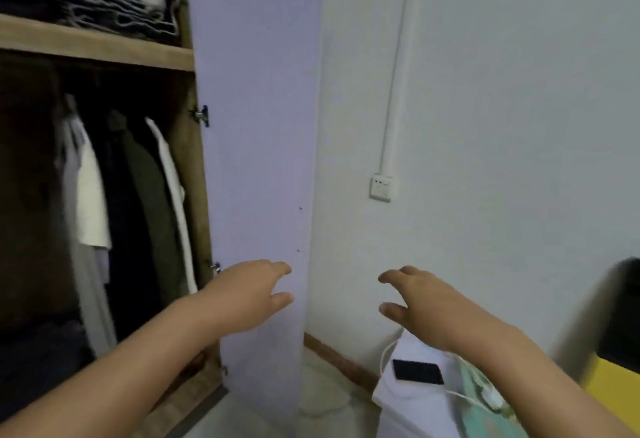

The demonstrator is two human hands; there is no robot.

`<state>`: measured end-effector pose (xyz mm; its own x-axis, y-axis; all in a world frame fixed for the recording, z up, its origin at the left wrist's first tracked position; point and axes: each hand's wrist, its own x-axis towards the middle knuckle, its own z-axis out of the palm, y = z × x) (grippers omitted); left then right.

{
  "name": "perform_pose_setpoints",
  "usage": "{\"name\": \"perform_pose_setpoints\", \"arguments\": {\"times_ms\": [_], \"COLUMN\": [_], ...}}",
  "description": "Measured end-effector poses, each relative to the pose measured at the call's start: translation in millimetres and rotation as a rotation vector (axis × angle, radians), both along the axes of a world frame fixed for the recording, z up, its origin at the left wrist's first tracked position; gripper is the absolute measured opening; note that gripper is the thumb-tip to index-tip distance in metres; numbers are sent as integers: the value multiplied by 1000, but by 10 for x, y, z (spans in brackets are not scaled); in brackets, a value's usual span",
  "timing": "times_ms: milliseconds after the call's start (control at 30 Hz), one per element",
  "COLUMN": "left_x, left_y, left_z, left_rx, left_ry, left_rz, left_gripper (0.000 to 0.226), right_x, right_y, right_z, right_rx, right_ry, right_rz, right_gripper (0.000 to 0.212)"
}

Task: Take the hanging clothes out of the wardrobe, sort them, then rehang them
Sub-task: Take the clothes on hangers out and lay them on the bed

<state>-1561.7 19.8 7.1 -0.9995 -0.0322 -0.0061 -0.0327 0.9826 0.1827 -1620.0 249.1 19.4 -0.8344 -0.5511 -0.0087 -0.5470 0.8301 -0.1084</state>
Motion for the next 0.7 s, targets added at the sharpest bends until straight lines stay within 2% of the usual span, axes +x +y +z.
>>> {"name": "perform_pose_setpoints", "arguments": {"times_ms": [267,500,700], "left_x": [448,604,497], "left_y": [-1073,-2088,-3005], "left_z": [7,107,191], "left_rx": [50,79,127], "left_ry": [32,102,165], "left_rz": [342,475,540], "left_gripper": [52,53,50], "right_x": [-163,-162,-246], "right_y": [-1334,-2531,-3561], "right_z": [12,110,237], "right_rx": [-35,-129,-277], "right_ry": [-60,-69,-100], "right_rz": [321,473,554], "right_gripper": [51,48,57]}}
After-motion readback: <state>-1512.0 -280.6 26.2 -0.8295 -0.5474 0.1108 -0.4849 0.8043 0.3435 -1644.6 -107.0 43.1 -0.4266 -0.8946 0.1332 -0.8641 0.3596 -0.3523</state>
